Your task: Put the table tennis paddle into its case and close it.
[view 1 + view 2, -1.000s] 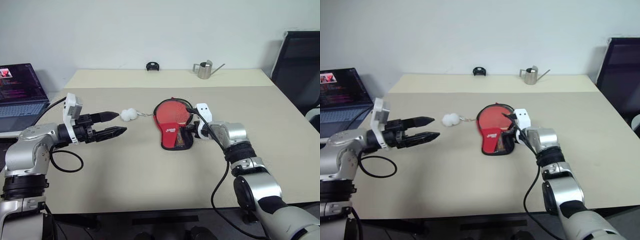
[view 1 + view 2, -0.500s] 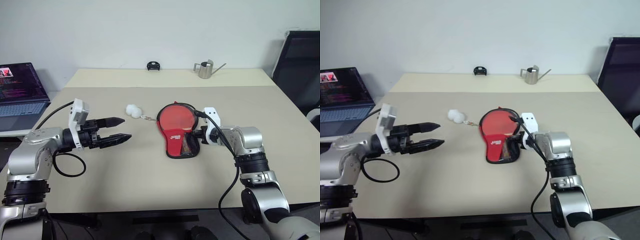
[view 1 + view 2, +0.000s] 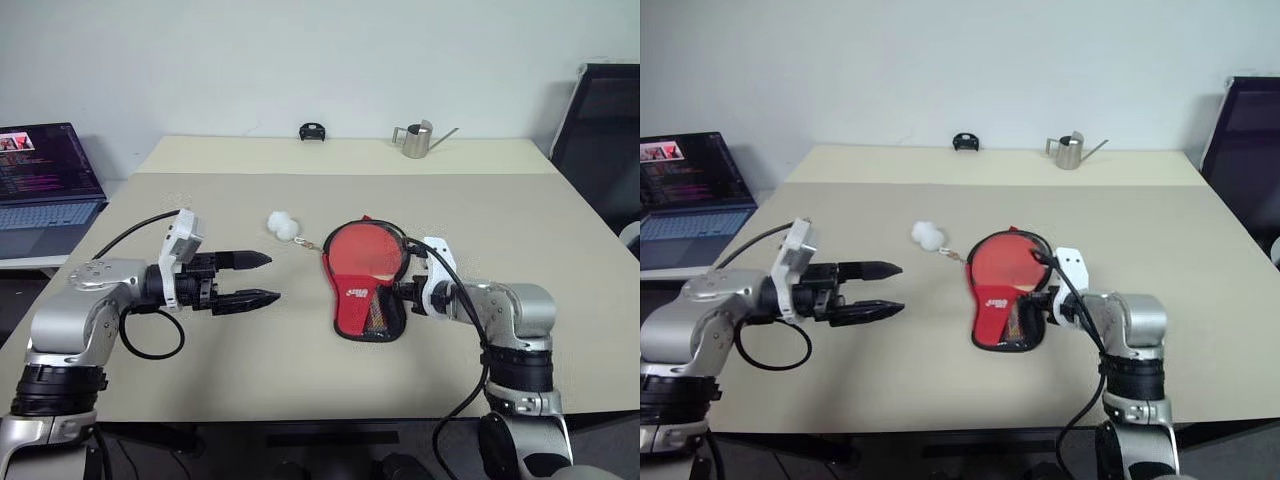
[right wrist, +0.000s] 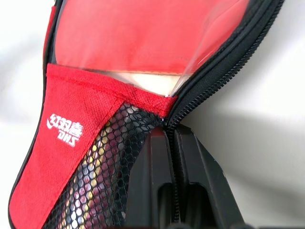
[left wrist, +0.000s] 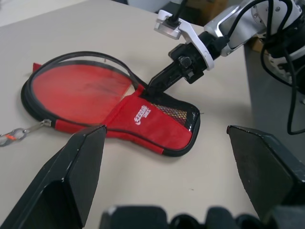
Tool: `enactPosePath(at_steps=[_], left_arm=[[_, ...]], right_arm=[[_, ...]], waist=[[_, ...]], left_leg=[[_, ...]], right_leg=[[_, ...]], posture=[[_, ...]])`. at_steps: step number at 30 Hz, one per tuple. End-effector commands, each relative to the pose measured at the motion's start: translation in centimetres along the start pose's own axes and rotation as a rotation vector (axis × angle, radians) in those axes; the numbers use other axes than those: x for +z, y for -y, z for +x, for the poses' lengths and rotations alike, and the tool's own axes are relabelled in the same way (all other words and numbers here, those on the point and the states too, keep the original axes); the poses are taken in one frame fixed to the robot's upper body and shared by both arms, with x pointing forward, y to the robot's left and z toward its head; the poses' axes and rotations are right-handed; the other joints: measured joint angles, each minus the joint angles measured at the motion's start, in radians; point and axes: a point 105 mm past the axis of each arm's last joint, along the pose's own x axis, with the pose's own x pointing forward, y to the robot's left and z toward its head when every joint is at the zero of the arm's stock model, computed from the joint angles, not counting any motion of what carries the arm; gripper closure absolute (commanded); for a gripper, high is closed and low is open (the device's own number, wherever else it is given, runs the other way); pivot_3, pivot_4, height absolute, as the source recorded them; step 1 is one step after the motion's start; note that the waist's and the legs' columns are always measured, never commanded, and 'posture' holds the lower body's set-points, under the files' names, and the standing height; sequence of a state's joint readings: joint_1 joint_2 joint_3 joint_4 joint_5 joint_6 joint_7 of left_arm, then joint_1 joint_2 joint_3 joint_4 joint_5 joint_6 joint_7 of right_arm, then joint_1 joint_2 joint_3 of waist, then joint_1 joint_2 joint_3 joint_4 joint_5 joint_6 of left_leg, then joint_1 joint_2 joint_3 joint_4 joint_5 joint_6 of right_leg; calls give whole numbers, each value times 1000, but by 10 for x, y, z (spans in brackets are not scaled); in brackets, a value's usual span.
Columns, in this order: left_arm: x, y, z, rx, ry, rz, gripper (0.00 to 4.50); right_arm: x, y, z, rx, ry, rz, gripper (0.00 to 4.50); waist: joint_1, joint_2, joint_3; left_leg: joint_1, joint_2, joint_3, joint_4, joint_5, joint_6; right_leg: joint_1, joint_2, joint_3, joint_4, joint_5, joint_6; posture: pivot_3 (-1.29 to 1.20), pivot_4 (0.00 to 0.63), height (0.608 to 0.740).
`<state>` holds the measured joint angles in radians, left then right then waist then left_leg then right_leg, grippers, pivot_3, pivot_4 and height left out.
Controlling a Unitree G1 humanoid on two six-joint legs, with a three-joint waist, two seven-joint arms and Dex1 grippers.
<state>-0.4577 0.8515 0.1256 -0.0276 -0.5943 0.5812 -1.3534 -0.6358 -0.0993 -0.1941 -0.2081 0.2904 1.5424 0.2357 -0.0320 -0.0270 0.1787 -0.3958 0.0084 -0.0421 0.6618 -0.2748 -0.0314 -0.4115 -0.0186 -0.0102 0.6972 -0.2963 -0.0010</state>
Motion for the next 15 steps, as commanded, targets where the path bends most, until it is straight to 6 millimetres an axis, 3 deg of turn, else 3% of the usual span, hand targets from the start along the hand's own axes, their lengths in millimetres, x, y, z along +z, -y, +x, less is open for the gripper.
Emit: enactPosePath(at_steps=[1, 7, 15], left_arm=[[3, 14, 1, -75, -30, 36, 67], [-6, 32, 7, -165, -70, 27, 67], [-6, 37, 12, -216, -76, 25, 67]], right_arm=[[-14, -1, -9, 6, -26, 8, 4486], [-32, -2, -16, 23, -32, -11, 4486], [-57, -15, -25, 78, -55, -46, 4486]], waist=[[0, 0, 0], [1, 0, 0], [0, 0, 0]], left_leg=[[0, 0, 0, 0, 0, 0], [1, 0, 0, 0, 0, 0], [2, 0, -1, 0, 0, 0]], right_leg=[[0, 0, 0, 0, 0, 0], [1, 0, 0, 0, 0, 0], [2, 0, 0, -1, 0, 0]], posture=[[0, 150, 740], [0, 150, 740], [0, 150, 740]])
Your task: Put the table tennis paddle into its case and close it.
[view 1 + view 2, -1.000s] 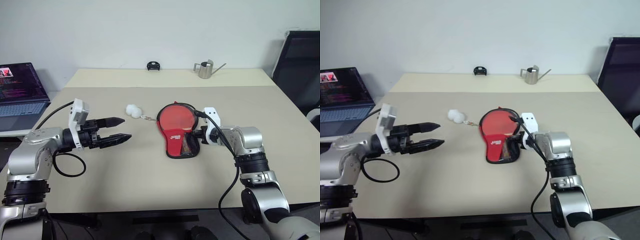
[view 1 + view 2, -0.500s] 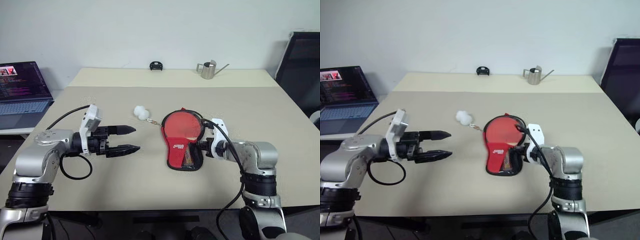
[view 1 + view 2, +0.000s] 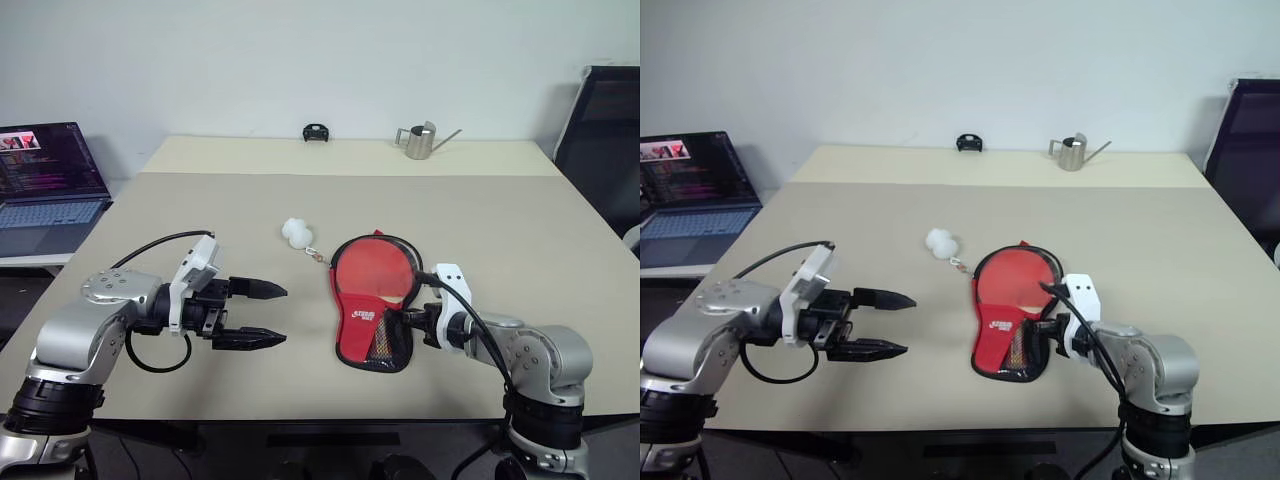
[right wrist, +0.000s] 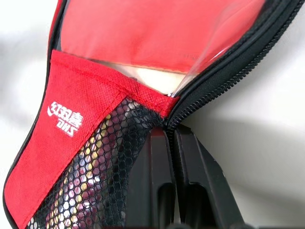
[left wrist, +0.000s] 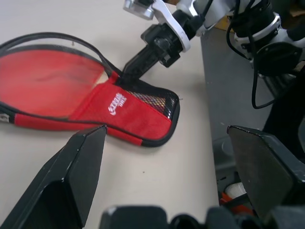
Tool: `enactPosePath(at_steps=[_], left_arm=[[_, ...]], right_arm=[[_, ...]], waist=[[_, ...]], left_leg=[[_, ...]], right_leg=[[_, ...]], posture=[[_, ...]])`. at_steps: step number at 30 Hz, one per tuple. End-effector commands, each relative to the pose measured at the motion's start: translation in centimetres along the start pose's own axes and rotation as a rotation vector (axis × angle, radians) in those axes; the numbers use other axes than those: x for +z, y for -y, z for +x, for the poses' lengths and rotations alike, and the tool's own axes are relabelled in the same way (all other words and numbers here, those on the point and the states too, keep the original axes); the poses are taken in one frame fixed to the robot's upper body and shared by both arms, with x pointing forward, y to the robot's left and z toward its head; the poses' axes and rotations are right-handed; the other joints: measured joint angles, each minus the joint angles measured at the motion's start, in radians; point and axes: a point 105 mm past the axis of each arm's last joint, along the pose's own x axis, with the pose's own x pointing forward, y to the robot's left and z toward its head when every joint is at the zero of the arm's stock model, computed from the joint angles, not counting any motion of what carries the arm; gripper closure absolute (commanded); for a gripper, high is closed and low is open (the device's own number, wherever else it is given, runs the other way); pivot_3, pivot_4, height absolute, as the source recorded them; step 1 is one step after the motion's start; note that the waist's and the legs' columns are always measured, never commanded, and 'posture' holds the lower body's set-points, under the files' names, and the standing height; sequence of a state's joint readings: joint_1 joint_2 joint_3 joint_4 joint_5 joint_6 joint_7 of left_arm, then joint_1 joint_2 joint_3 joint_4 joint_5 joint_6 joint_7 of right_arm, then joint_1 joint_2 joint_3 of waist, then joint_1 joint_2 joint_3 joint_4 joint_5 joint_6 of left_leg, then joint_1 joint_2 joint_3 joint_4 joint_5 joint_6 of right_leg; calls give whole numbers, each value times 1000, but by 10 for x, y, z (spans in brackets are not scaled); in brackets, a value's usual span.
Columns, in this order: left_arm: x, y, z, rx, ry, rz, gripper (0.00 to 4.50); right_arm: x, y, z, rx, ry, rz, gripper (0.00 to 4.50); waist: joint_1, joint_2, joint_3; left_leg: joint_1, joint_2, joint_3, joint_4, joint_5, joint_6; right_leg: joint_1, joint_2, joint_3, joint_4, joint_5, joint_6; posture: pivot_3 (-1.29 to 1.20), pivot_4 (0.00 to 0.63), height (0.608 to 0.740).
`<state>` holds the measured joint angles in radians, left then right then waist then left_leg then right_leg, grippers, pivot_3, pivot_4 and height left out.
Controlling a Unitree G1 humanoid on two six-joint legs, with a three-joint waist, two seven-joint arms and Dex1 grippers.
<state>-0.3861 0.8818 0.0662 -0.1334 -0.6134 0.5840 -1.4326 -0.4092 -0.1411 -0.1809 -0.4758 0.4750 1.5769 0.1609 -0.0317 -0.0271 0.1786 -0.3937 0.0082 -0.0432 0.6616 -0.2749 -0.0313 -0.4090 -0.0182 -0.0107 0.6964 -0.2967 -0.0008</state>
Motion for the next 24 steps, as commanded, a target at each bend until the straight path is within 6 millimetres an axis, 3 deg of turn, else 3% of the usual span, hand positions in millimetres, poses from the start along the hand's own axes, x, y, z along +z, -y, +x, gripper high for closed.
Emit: enactPosePath(at_steps=[1, 16, 24], left_arm=[[8, 7, 4, -57, -7, 34, 67], [7, 14, 13, -126, -5, 41, 67], [7, 11, 14, -123, -2, 43, 67]], right_arm=[[-21, -13, -3, 63, -68, -23, 4486], [-47, -6, -31, 80, -141, -71, 4486], [-40, 4, -34, 38, -153, -79, 4486]], waist=[[0, 0, 0], [2, 0, 0], [2, 0, 0]], left_leg=[[0, 0, 0, 0, 0, 0], [1, 0, -1, 0, 0, 0], [1, 0, -1, 0, 0, 0]], right_leg=[[0, 0, 0, 0, 0, 0], [2, 0, 0, -1, 0, 0], [3, 0, 0, -1, 0, 0]], posture=[[0, 150, 740], [0, 150, 740], [0, 150, 740]])
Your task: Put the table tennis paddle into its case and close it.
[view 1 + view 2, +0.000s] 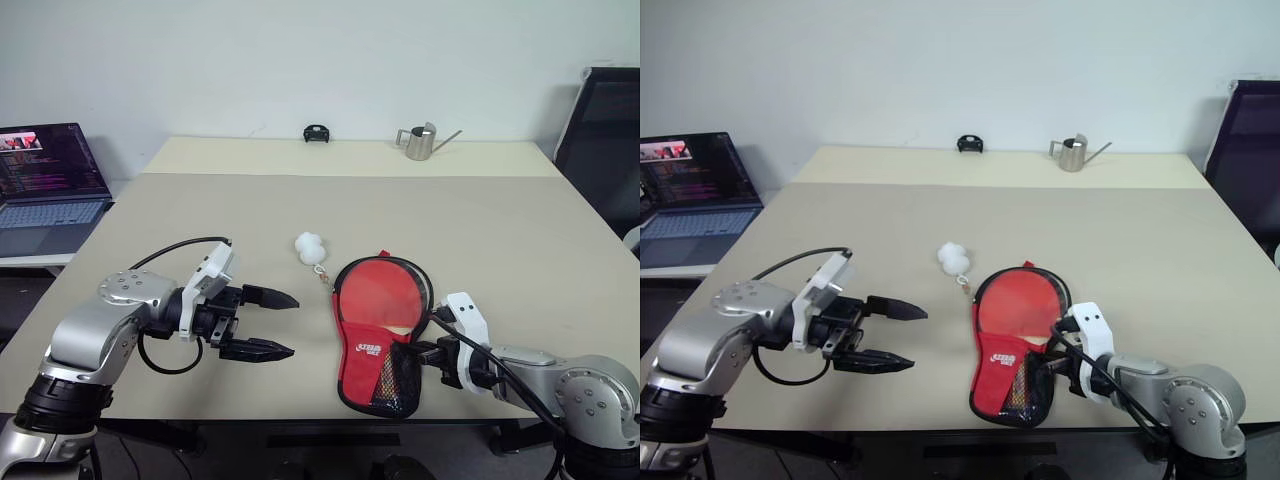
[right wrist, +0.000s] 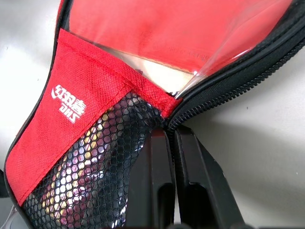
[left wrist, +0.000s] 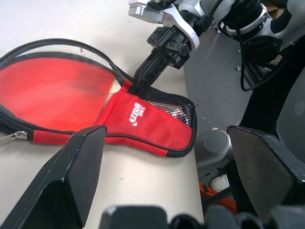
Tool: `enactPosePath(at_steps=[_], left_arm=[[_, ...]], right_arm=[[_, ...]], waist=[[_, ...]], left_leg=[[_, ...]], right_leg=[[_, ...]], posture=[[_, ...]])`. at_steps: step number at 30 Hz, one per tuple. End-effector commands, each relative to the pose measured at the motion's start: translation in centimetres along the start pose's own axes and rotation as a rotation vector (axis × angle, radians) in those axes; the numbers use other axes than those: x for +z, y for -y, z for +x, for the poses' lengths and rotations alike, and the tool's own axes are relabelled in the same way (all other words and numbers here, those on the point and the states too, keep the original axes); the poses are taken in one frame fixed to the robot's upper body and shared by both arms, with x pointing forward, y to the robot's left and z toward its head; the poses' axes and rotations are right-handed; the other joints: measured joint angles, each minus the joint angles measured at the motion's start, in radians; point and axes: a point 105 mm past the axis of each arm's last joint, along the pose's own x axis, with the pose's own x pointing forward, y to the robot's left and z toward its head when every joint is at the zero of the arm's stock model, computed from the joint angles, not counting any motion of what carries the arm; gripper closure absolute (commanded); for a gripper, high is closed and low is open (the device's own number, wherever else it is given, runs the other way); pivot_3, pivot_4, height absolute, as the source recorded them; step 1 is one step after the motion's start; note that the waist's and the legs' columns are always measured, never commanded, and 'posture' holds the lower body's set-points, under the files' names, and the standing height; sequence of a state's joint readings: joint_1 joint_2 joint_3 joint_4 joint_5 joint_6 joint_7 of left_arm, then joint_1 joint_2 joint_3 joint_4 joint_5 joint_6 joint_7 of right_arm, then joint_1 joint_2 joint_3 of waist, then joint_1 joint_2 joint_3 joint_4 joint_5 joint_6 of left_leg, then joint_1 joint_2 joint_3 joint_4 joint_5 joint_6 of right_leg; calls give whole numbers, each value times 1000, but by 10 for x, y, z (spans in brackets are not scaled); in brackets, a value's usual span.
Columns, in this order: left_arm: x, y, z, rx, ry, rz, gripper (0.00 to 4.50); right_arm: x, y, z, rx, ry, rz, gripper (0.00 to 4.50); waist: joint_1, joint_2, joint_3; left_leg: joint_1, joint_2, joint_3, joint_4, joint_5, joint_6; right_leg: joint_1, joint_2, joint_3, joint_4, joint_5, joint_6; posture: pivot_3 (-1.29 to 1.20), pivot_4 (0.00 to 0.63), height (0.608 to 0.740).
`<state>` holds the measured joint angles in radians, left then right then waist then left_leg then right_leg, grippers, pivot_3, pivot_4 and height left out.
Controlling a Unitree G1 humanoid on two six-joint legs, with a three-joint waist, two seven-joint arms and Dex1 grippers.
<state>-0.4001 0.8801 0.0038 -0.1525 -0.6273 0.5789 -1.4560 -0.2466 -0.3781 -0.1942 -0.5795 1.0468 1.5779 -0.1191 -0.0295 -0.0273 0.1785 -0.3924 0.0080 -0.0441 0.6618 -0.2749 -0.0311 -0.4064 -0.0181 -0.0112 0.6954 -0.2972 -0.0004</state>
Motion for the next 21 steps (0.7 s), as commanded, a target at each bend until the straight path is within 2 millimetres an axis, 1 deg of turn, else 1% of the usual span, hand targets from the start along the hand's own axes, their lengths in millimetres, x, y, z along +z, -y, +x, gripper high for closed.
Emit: enactPosePath(at_steps=[1, 6, 17, 21], left_arm=[[8, 3, 2, -34, 11, 44, 67], [8, 2, 2, -32, 12, 44, 67], [7, 2, 2, -17, 11, 39, 67], [6, 1, 2, -14, 13, 38, 67]], right_arm=[[-5, 7, 0, -24, -59, -1, 4486], [6, 16, 1, -59, -59, -10, 4486], [16, 31, -1, -111, -62, -9, 4486], [23, 33, -2, -115, -45, -3, 4486]], waist=[[0, 0, 0], [0, 0, 0], [0, 0, 0], [0, 0, 0]], left_leg=[[0, 0, 0, 0, 0, 0], [2, 0, 1, 0, 0, 0], [3, 0, 1, 2, 0, 0], [3, 0, 1, 2, 0, 0]], right_leg=[[0, 0, 0, 0, 0, 0], [1, 0, 0, 1, 0, 0], [2, 0, 1, 2, 0, 0], [2, 0, 1, 2, 0, 0]], posture=[[0, 150, 740], [0, 150, 740], [0, 150, 740], [0, 150, 740]])
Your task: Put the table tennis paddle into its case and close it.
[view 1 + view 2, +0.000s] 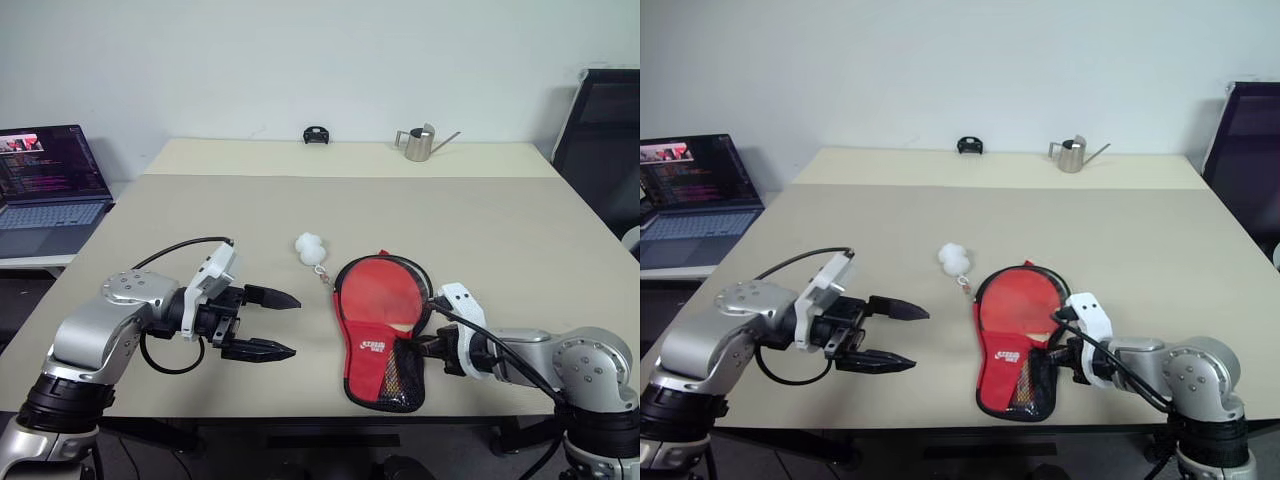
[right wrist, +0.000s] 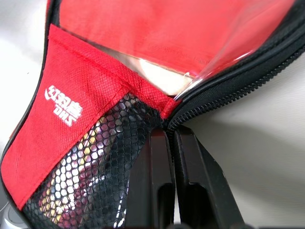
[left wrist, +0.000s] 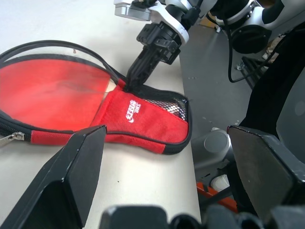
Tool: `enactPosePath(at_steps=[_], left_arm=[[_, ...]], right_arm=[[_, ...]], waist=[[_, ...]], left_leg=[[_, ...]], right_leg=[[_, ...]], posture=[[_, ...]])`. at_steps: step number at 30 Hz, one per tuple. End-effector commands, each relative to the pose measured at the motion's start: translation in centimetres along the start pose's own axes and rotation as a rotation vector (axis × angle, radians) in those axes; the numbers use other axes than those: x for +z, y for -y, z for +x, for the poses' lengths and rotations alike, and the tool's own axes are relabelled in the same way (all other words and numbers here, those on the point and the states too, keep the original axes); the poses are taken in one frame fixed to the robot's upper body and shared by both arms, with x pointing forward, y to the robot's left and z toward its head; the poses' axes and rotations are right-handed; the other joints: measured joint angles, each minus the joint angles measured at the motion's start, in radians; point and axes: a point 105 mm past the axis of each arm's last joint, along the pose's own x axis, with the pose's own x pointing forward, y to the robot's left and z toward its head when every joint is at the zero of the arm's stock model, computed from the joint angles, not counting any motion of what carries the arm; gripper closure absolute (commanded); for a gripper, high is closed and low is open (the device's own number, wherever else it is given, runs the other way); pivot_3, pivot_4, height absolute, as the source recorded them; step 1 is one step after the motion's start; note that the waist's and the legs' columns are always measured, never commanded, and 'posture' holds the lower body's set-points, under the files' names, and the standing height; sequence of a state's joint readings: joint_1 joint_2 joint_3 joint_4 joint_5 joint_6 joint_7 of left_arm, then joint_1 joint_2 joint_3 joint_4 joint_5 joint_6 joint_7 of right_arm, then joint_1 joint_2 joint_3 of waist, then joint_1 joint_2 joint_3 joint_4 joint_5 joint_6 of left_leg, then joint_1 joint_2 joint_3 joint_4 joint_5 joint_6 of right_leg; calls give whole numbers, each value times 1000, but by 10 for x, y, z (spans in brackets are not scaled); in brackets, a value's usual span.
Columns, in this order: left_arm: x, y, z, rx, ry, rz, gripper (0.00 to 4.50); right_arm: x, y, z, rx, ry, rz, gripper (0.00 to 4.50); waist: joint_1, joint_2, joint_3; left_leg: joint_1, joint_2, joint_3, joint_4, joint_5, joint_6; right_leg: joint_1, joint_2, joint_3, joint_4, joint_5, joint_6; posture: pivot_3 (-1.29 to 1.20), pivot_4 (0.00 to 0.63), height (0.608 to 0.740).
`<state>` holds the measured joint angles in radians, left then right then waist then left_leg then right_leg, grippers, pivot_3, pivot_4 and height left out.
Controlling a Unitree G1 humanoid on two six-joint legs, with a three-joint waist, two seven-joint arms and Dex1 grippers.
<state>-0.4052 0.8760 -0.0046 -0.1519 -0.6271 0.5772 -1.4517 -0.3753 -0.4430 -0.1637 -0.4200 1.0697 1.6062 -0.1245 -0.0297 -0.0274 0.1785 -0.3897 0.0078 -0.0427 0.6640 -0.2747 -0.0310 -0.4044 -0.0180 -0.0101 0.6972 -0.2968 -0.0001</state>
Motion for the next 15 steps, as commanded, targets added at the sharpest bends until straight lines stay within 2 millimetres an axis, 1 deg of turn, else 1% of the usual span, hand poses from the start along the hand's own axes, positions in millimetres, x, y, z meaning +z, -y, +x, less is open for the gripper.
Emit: enactPosePath(at_steps=[1, 4, 5, 6, 8, 9, 10, 13, 15], left_arm=[[6, 2, 1, -10, 12, 37, 67], [6, 1, 1, -9, 15, 37, 67], [6, 1, 1, -9, 16, 37, 67], [6, 1, 1, -9, 17, 37, 67], [6, 1, 1, -10, 18, 37, 67], [6, 1, 2, -10, 18, 37, 67], [6, 1, 2, -10, 19, 36, 67], [6, 1, 2, -9, 21, 35, 67], [6, 1, 2, -8, 23, 36, 67]], right_arm=[[8, 18, -7, -102, 24, 8, 4486], [7, 17, -7, -105, 33, 15, 4486], [7, 17, -7, -111, 40, 20, 4033], [8, 18, -8, -121, 47, 20, 3866], [9, 18, -9, -129, 57, 23, 3216], [12, 19, -10, -132, 69, 26, 2944], [16, 21, -12, -135, 82, 31, 2574], [25, 23, -16, -121, 116, 50, 2574], [30, 20, -20, -90, 137, 52, 2574]], waist=[[0, 0, 0], [0, 0, 0], [0, 0, 0], [0, 0, 0], [0, 0, 0], [0, 0, 0], [0, 0, 0], [0, 0, 0], [0, 0, 0]], left_leg=[[0, 0, 0, 0, 0, 0], [0, 0, 0, 0, 0, 0], [0, 0, 0, 0, 0, 0], [0, 0, 0, 0, 0, 0], [0, 0, 0, 0, 0, 0], [0, 0, 0, 0, 0, 0], [0, 0, 0, 0, 0, 0], [0, 0, 0, 0, 0, 0], [0, 0, 0, -1, 0, 0]], right_leg=[[0, 0, 0, 0, 0, 0], [0, 0, 0, 0, 0, 0], [0, 0, 0, 0, 0, 0], [0, 0, 0, 0, 0, 0], [0, 0, 0, 0, 0, 0], [0, 0, 0, 0, 0, 0], [0, 0, 0, 0, 0, 0], [0, 0, 0, 0, 0, 0], [0, 0, 0, 0, 0, 0]], posture=[[0, 150, 740], [0, 150, 740], [0, 150, 740], [0, 150, 740], [0, 150, 740], [0, 150, 740], [0, 150, 740], [0, 150, 740], [0, 150, 740]])
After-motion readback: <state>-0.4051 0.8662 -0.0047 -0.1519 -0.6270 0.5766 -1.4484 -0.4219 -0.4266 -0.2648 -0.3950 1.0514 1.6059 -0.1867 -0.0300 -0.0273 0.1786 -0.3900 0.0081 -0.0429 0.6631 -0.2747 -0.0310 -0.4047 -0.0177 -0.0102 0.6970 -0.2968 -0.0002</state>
